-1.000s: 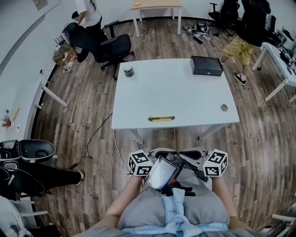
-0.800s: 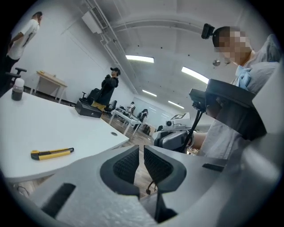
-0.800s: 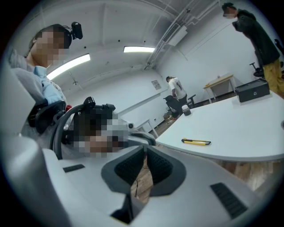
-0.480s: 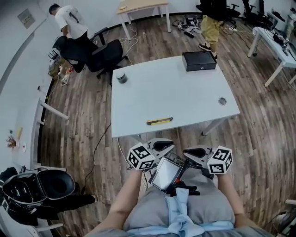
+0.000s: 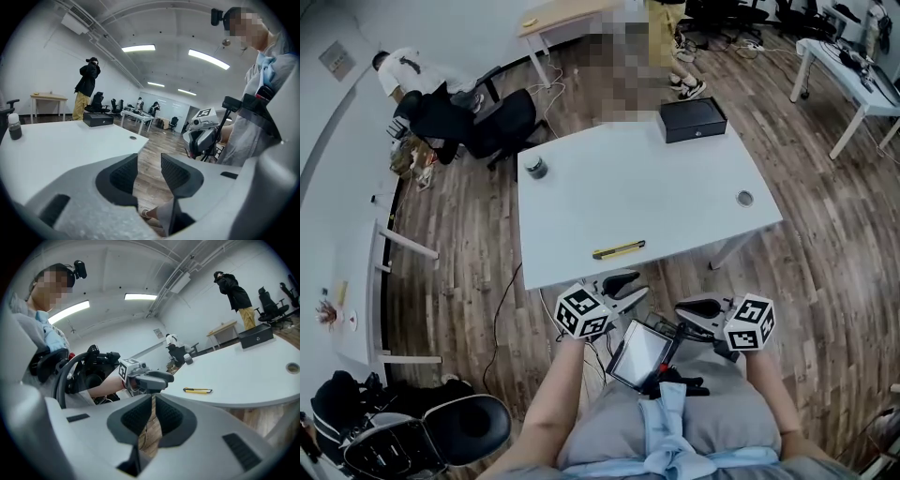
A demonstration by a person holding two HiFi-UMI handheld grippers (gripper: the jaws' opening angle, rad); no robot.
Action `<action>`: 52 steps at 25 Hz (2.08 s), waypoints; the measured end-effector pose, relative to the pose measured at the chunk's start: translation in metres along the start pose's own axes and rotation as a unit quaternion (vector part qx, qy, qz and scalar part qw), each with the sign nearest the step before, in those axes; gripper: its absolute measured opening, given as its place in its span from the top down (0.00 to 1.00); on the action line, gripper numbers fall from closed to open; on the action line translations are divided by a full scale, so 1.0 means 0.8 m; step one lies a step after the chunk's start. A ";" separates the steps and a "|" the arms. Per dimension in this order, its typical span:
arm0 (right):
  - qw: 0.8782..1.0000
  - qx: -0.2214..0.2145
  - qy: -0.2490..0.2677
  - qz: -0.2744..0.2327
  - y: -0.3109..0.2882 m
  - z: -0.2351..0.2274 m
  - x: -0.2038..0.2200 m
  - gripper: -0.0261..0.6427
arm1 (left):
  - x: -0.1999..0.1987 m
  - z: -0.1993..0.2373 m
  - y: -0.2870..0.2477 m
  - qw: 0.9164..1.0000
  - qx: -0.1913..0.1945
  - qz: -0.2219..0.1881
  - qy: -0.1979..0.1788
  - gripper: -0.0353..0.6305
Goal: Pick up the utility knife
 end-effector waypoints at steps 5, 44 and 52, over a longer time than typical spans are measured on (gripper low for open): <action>1.000 0.011 -0.005 -0.005 0.007 -0.006 0.002 0.92 | 0.007 0.031 -0.006 0.999 -0.025 0.033 -0.024 0.72; 0.995 0.067 -0.071 -0.007 0.048 -0.051 0.020 0.92 | 0.082 0.183 -0.061 0.935 -0.058 0.300 -0.179 0.65; 0.994 0.077 -0.079 -0.009 0.056 -0.063 0.023 0.92 | 0.093 0.193 -0.081 0.915 -0.059 0.347 -0.198 0.65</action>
Point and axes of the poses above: the fingertips, and each gripper's own axes: y backward along the fingers, z to its left, x out of its underside, the point moved 5 cm from there along y, backward along the fingers, and after that the axes turned 6 degrees about z, right-handed, at the moved point
